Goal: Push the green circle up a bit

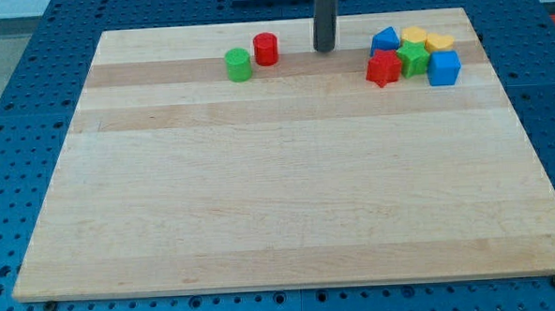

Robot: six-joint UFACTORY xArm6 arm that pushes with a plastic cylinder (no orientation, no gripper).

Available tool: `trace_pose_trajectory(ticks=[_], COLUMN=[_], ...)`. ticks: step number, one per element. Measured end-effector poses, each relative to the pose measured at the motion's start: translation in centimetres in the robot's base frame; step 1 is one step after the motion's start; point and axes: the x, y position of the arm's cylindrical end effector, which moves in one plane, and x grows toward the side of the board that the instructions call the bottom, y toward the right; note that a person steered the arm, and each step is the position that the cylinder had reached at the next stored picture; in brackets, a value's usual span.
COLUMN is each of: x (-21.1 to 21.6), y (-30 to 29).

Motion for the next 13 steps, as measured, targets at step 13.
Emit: trace_pose_trajectory(ticks=[13], x=[5.4], y=[-17.6])
